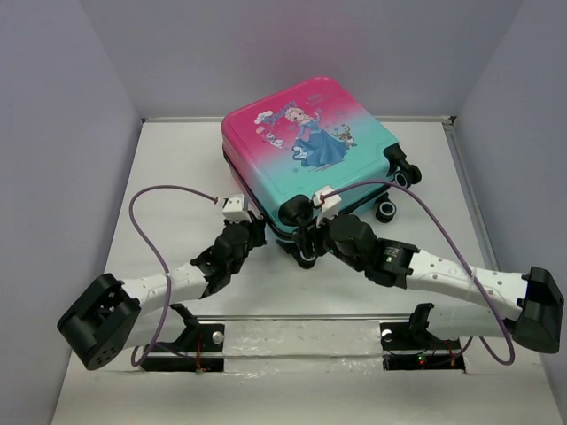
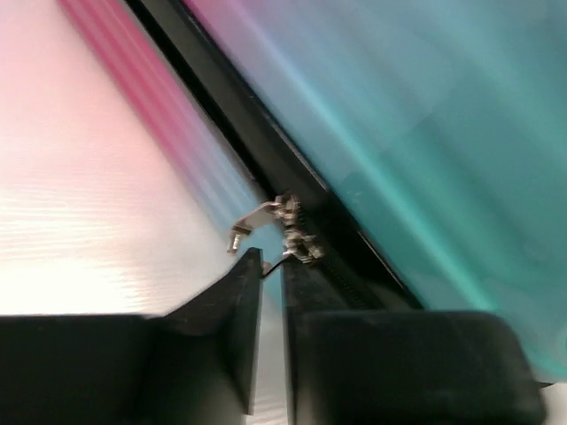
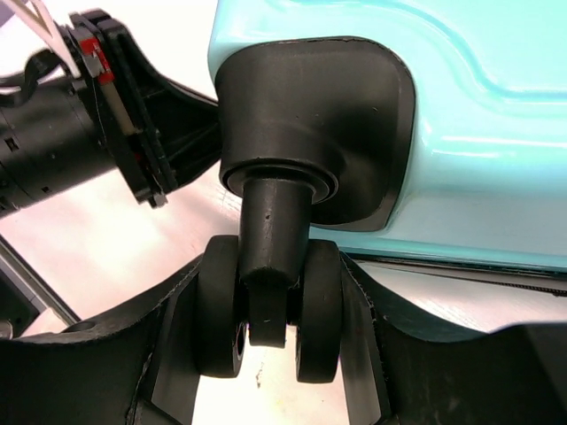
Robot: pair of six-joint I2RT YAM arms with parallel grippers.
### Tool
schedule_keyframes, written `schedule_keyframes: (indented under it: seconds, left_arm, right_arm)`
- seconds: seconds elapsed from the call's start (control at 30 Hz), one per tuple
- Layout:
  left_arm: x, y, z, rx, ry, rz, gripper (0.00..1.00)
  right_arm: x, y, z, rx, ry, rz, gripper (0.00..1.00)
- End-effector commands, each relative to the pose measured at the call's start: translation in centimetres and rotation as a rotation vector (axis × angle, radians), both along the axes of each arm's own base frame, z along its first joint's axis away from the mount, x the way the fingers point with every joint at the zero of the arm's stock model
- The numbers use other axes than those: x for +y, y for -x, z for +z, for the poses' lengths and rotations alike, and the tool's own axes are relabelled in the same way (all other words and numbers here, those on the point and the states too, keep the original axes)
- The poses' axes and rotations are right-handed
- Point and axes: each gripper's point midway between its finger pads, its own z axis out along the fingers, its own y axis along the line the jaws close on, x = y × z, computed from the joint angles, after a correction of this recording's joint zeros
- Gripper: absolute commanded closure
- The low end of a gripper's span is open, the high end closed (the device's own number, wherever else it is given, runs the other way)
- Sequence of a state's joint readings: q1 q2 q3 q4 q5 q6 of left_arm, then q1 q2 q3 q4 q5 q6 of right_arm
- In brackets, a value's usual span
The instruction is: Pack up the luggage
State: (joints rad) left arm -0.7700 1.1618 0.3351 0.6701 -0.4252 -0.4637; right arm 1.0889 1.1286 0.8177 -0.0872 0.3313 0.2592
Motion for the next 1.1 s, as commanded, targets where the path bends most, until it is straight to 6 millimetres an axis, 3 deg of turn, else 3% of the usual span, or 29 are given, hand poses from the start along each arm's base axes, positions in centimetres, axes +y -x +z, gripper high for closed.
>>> schedule_keyframes:
  seconds: [0.0, 0.03, 0.07, 0.13, 0.17, 0.2, 0.23, 0.27, 0.37, 0.4, 0.53, 0.67, 0.77, 0.8, 0.83, 0.9, 0.93, 1.03, 1.07]
  left_arm:
    - [8.7, -3.3, 7.3, -0.149, 0.094, 0.428, 0.51]
    - [8.3, -2.8, 8.0, -0.155, 0.130, 0.393, 0.40]
    - [8.2, -2.3, 9.1, -0.165, 0.196, 0.381, 0.23]
    - [8.5, -0.8, 12.1, -0.203, 0.279, 0.348, 0.12]
    - [8.8, 0.0, 14.8, -0.248, 0.348, 0.330, 0.01]
    - [8.6, 0.1, 14.1, -0.224, 0.327, 0.321, 0.01]
    - [8.7, 0.9, 16.1, -0.247, 0.354, 0.293, 0.01]
    - [9.1, 1.6, 17.7, -0.265, 0.364, 0.281, 0.01]
    - [9.3, 2.5, 19.9, -0.291, 0.358, 0.246, 0.01]
    - [9.7, 3.0, 20.9, -0.306, 0.344, 0.240, 0.01]
    - [9.7, 4.3, 22.7, -0.322, 0.354, 0.186, 0.01]
    - [9.5, 5.3, 24.0, -0.339, 0.336, 0.136, 0.01]
    - [9.5, 5.5, 25.3, -0.358, 0.296, 0.114, 0.01]
    - [9.4, 5.7, 26.4, -0.372, 0.283, 0.097, 0.01]
    - [9.3, 5.9, 26.9, -0.382, 0.264, 0.083, 0.01]
    - [9.8, 6.0, 27.9, -0.406, 0.209, 0.090, 0.01]
    - [10.4, 6.0, 28.3, -0.417, 0.199, 0.112, 0.01]
    - [11.5, 6.2, 29.3, -0.447, 0.172, 0.153, 0.01]
    - [11.9, 6.3, 29.5, -0.453, 0.169, 0.167, 0.01]
  right_arm:
    - [0.8, 4.1, 1.5, 0.030, -0.033, 0.175, 0.93]
    - [1.4, 4.1, 2.0, 0.020, -0.053, 0.196, 0.93]
    - [2.1, 4.7, 2.8, 0.017, -0.075, 0.235, 0.93]
    - [3.1, 5.0, 3.4, 0.011, -0.078, 0.263, 0.93]
    - [3.4, 4.8, 3.8, 0.001, -0.078, 0.269, 0.93]
    - [3.7, 4.7, 4.3, -0.009, -0.081, 0.275, 0.93]
    - [4.3, 4.9, 5.5, -0.026, -0.100, 0.291, 0.92]
    - [4.8, 4.9, 6.0, -0.038, -0.103, 0.309, 0.78]
    - [5.1, 4.5, 8.6, -0.096, -0.127, 0.317, 0.39]
    - [5.0, 4.4, 9.3, -0.114, -0.133, 0.313, 0.03]
    - [3.3, 3.1, 12.4, -0.246, -0.114, 0.260, 0.00]
    - [-0.4, 0.6, 14.1, -0.355, -0.061, 0.071, 0.00]
    - [-4.9, -1.1, 16.1, -0.429, -0.070, -0.139, 0.00]
    - [-5.8, -1.1, 15.4, -0.439, -0.059, -0.165, 0.00]
    - [-8.0, -1.0, 17.4, -0.481, -0.125, -0.231, 0.00]
    - [-10.0, -0.9, 17.3, -0.501, -0.157, -0.290, 0.00]
    - [-12.2, -0.5, 19.1, -0.535, -0.227, -0.344, 0.00]
    - [-15.1, -0.2, 19.6, -0.567, -0.296, -0.426, 0.00]
    - [-17.0, 0.2, 20.3, -0.576, -0.343, -0.473, 0.00]
